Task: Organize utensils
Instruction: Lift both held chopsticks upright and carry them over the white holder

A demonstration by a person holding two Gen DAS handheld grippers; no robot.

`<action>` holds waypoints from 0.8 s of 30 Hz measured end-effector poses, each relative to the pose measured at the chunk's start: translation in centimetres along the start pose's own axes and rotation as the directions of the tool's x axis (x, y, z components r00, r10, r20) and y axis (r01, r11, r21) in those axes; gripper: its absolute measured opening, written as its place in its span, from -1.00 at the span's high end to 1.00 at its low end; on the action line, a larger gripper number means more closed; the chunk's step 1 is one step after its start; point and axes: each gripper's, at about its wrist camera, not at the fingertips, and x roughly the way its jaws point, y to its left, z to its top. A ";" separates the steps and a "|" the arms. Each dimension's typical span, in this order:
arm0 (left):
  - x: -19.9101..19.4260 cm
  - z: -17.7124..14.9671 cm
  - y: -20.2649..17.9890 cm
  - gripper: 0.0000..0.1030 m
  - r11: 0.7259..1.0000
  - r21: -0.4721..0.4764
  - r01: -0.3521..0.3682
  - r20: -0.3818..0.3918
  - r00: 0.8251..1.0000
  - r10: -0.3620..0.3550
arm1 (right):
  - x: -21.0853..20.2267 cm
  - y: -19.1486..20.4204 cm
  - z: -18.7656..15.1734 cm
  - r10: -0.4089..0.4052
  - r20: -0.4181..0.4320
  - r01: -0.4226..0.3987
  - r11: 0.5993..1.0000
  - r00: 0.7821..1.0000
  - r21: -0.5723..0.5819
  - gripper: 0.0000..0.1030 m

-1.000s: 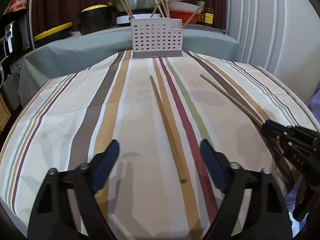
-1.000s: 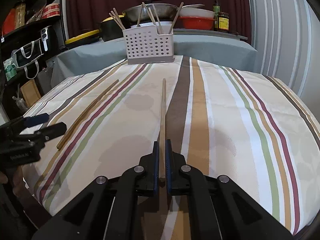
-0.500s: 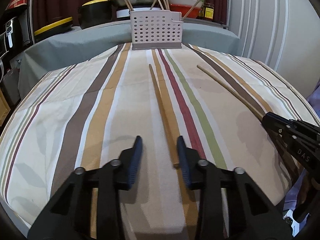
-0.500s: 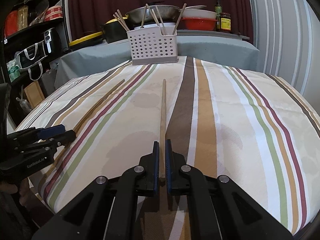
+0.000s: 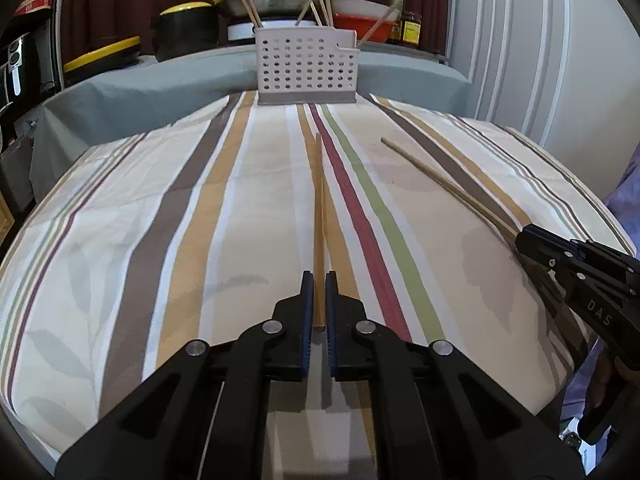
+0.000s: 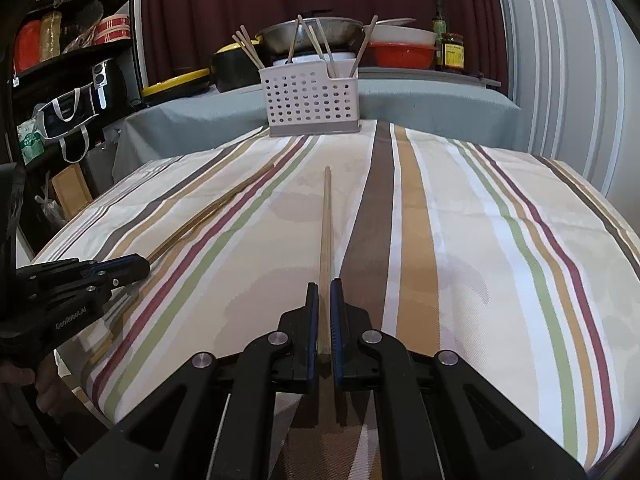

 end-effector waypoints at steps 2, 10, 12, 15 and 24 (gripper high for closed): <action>-0.5 0.3 0.0 0.88 1.000 0.004 -0.005 0.022 1.000 0.005 | -0.4 0.1 0.3 -0.004 0.020 0.004 1.000 1.000 -0.003 0.87; -2.8 2.1 -0.4 0.88 0.997 0.064 -0.033 0.132 0.991 0.024 | -2.2 0.0 2.2 -0.028 0.099 0.029 0.999 0.995 -0.016 0.87; -3.4 2.7 -0.4 0.88 0.997 0.072 -0.031 0.152 0.988 0.019 | -2.6 -0.1 2.9 -0.030 0.117 0.032 0.999 0.993 -0.016 0.87; -4.8 4.0 -0.1 0.88 0.997 0.065 -0.033 0.191 0.981 0.020 | -3.4 0.1 4.0 -0.032 0.151 0.036 0.999 0.988 -0.020 0.87; -9.5 7.9 1.9 0.88 0.998 0.035 -0.056 0.304 0.952 0.042 | -6.3 1.1 8.4 -0.021 0.270 0.035 0.998 0.963 -0.049 0.87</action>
